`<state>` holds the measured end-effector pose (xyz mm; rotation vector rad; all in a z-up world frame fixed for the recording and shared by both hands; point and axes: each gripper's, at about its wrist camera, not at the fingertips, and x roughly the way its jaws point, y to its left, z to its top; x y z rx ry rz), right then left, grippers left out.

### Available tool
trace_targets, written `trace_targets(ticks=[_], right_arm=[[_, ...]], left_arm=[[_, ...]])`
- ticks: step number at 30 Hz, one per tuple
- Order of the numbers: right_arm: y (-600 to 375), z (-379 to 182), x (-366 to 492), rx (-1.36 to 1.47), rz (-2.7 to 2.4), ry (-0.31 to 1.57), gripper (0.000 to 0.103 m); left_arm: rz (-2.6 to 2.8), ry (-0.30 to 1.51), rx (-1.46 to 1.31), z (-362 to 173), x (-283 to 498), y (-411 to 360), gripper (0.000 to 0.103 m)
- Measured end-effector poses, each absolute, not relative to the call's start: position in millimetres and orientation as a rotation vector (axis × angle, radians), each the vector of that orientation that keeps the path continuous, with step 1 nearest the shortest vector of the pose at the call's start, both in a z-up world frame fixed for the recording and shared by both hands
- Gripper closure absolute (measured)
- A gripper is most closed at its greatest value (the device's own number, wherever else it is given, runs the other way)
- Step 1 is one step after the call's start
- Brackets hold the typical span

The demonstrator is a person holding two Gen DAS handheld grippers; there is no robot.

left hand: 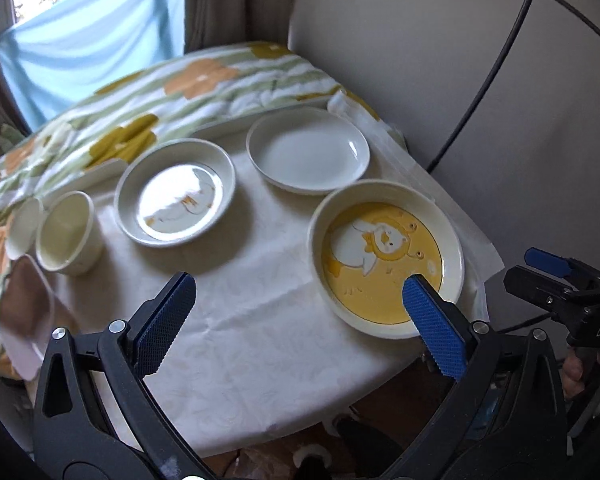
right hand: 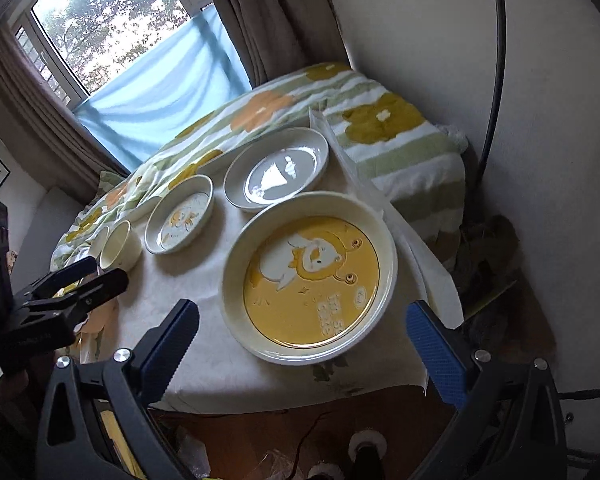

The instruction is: Organize plates and bowls

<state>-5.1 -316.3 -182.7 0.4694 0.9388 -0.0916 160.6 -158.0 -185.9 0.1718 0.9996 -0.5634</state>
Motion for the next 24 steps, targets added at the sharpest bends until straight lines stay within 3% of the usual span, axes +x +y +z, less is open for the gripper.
trace_targets(ticks=[3,5,9,16,19,21,24], right_arm=[[-336.0,-208.8,7.5,0.54,-0.034,0.995,0.002],[-345.9,-223.7,18.6,0.57,0.003,1.019,0.009],[-360.0,-247.3,34.1,0.593,0.044,1.069,0.032],[-378.7,-264.9,50.8,0.583,0.061,1.096,0.05],[-386.4,-267.5,55.7,0.594,0.068,1.09,0.056],[-390.1,-270.2,59.3,0.597,0.07,1.099,0.07],[-393.7,-271.3,62.5,0.577,0.063,1.113,0.081]], left_arm=[[-0.593,1.103,0.169,-225.2,178.4,-177.3,0.002],[-0.595,1.153,0.177,-246.0,190.1,-190.6,0.006],[-0.622,1.24,0.166,-277.2,206.4,-206.5,0.029],[-0.663,1.332,0.168,-309.9,223.0,-222.0,0.064],[-0.66,1.345,0.166,-315.6,226.2,-221.6,0.071],[-0.651,1.351,0.164,-319.5,228.9,-219.7,0.077],[-0.653,1.367,0.134,-324.8,234.5,-213.8,0.083]])
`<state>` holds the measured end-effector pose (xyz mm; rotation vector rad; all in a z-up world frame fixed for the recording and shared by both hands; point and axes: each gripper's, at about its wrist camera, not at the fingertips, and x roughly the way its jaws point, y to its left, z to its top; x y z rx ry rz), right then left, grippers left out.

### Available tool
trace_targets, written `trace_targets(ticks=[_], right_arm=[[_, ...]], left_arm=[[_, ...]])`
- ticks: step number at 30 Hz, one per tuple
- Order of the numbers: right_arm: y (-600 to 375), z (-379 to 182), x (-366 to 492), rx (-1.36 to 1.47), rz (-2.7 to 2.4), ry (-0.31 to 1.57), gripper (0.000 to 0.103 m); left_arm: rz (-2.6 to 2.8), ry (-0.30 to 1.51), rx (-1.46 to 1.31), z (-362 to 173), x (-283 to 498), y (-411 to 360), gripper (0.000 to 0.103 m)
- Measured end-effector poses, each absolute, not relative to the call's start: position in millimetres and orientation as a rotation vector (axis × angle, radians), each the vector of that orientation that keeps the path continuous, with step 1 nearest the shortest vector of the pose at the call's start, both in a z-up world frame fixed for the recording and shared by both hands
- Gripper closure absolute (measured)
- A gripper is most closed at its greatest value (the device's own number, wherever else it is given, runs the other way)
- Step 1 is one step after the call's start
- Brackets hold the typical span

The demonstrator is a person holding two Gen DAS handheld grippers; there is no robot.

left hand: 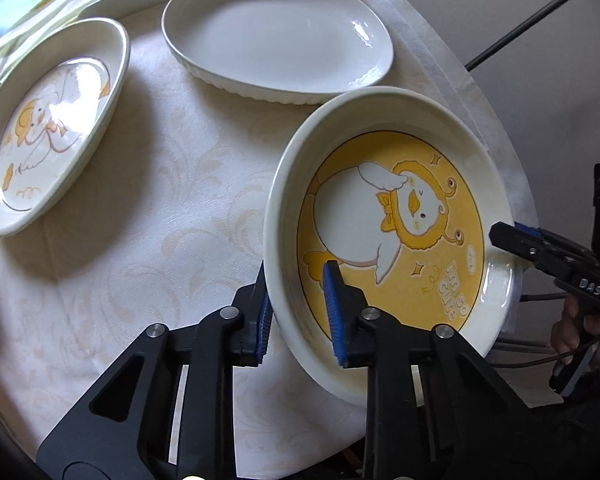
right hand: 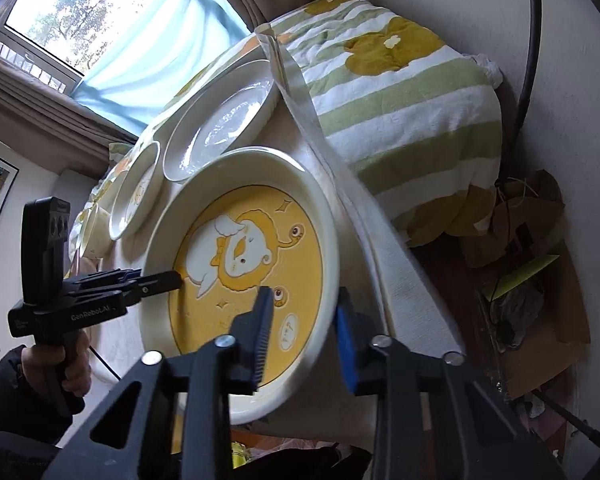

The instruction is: Organize plates and bowls

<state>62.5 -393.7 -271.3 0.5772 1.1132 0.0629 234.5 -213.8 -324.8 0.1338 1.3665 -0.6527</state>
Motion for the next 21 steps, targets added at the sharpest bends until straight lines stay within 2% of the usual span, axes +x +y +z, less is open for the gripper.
trace_targets(ticks=[4,21], right_arm=[[-397.0,-272.8,63.3,0.577,0.059,1.114,0.088],[-386.4,-260.8,72.0,0.477,0.075,1.128,0.088]], left_arm=[[-0.661,1.37,0.134,-330.2,239.5,-208.8,0.083],[-0.641,1.3,0.127,-297.3,218.6,-207.1,0.083]])
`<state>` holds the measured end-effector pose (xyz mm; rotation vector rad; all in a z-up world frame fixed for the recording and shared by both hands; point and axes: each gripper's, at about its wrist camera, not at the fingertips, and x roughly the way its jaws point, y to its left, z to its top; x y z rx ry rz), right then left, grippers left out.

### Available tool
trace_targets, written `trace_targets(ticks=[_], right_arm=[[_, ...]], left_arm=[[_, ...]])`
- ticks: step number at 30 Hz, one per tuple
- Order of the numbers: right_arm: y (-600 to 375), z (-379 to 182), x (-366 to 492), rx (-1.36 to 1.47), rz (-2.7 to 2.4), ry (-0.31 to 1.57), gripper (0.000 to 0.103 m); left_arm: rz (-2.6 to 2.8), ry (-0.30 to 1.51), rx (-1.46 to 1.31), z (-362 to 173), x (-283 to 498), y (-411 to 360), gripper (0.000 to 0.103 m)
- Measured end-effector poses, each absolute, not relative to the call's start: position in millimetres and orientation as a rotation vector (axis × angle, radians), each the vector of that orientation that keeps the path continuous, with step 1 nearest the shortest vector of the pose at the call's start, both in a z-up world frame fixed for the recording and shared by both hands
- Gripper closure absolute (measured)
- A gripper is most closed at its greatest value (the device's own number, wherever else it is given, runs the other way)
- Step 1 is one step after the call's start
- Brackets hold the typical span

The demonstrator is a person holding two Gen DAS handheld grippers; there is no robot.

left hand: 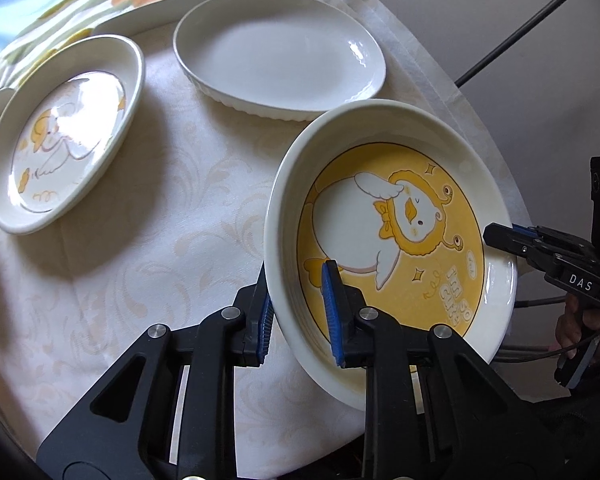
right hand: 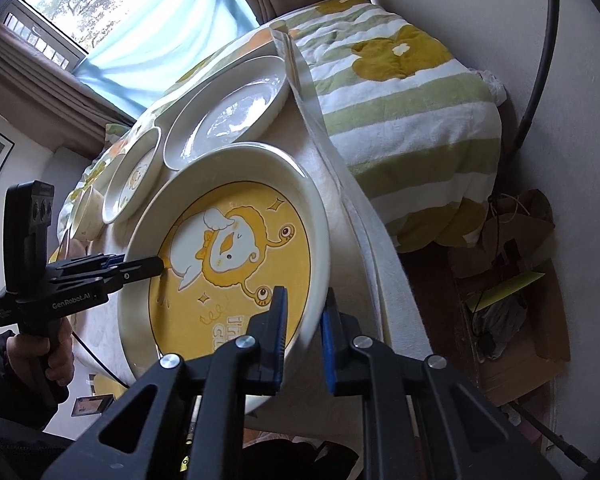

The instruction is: Organize plates and bowls

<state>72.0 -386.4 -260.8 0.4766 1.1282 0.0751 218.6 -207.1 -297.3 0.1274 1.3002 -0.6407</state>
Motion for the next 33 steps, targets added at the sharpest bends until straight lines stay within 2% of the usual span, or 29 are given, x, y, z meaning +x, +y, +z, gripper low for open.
trace_targets(ticks=[8,18,24,33], right_arm=[[-359.7,-224.0,92.7,0.366,0.191,1.103,0.088],[-260.9,-200.5,128.8,0.243,0.392,1.095,0.088],[-188.4,-215.6,134.1,0.222,0.466,1.133,0.088],[-122.9,-257.4,143.1,0.221,0.497,1.183,0.088]], left_arm=[[-0.556,1.218,0.051,-252.0,201.2,-155.9,0.083],[-0.361,1.147,-0.034,-216.4,174.7,-49.7,0.083],[-0.292,1.16,-0.069,-226.3,162.4,21.2,0.083],[-0.248,1.191,-0.106,-274.1,166.1,84.6,0.083]])
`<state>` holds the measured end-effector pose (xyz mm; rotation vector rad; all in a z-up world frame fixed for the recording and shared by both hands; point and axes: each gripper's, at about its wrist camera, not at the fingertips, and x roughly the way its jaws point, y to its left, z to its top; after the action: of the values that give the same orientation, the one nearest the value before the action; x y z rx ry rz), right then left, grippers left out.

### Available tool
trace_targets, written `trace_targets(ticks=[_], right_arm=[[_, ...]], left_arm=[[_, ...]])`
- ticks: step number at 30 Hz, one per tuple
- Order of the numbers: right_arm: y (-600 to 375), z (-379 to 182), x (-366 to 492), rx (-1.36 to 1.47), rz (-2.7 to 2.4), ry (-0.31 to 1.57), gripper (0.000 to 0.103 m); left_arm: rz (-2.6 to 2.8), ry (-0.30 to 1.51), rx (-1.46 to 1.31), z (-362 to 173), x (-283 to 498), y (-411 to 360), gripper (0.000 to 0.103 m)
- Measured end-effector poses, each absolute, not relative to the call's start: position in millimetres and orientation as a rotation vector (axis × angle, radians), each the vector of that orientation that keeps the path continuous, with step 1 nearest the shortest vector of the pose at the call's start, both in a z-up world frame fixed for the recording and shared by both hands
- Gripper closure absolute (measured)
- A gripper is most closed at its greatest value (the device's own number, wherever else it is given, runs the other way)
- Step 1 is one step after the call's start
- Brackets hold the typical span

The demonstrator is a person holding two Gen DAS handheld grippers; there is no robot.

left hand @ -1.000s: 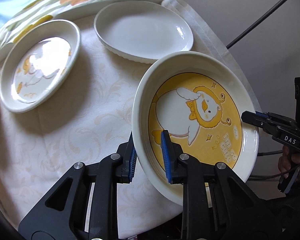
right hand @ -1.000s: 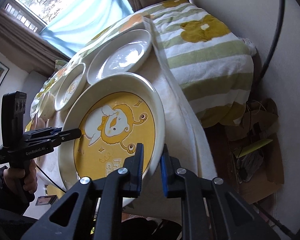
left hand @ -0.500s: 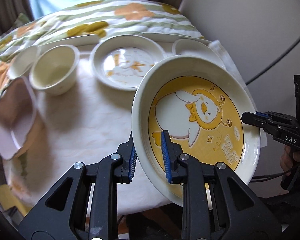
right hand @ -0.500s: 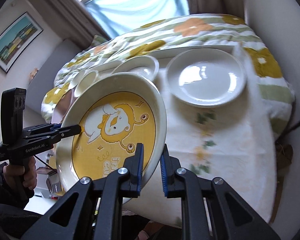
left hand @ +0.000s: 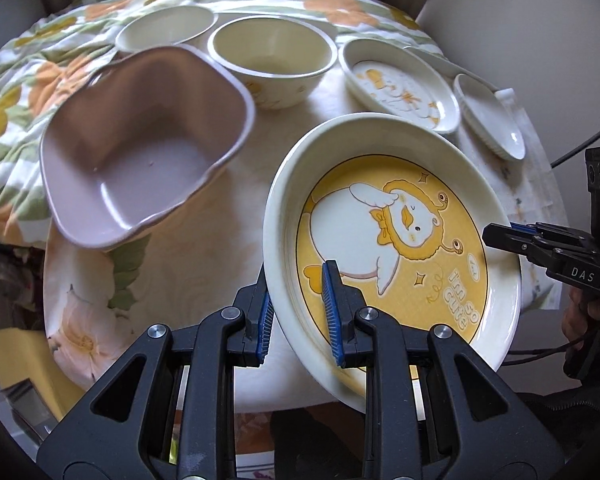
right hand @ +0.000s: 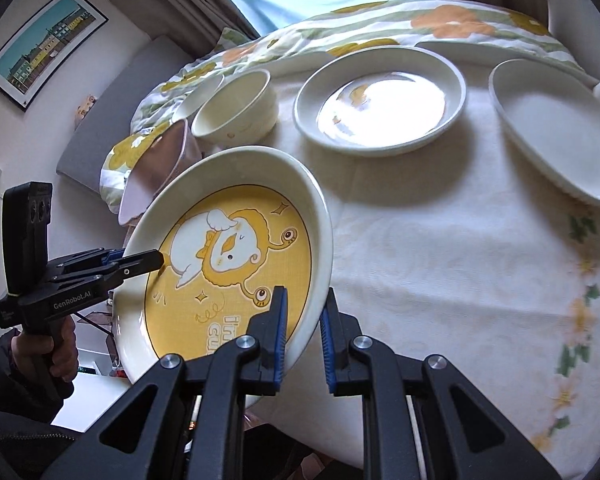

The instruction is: Organize plates and bowls

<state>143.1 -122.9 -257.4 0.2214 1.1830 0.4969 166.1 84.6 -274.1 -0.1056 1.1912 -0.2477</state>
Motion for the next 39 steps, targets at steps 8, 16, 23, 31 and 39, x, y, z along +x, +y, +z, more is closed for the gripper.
trace_targets(ticks=[8,16,23,31,39], right_arm=[[-106.7,-280.6,147.7,0.191,0.505,1.191,0.088],[-110.3,-280.1,146.5,0.187,0.505,1.191,0.088],[-104.9,-279.4,148.1,0.181,0.475,1.204,0.088],[-96.1,-278.5,144.3,0.149,0.494,1.18,0.064],[-82.7,-277.6,143.2,0.141,0.521,1.157,0.038]], left_arm=[[-0.254,1.187,-0.147,-305.8,166.5,108.1,0.083],[-0.286,1.18,-0.148,-315.1,162.0,116.4,0.083],[-0.296,1.208,-0.115,-312.7,166.1,110.2,0.083],[-0.284,1.223,-0.082,-314.6,167.8,103.1,0.08],[-0.264,1.222,-0.067,-315.1,168.6,93.1,0.017]])
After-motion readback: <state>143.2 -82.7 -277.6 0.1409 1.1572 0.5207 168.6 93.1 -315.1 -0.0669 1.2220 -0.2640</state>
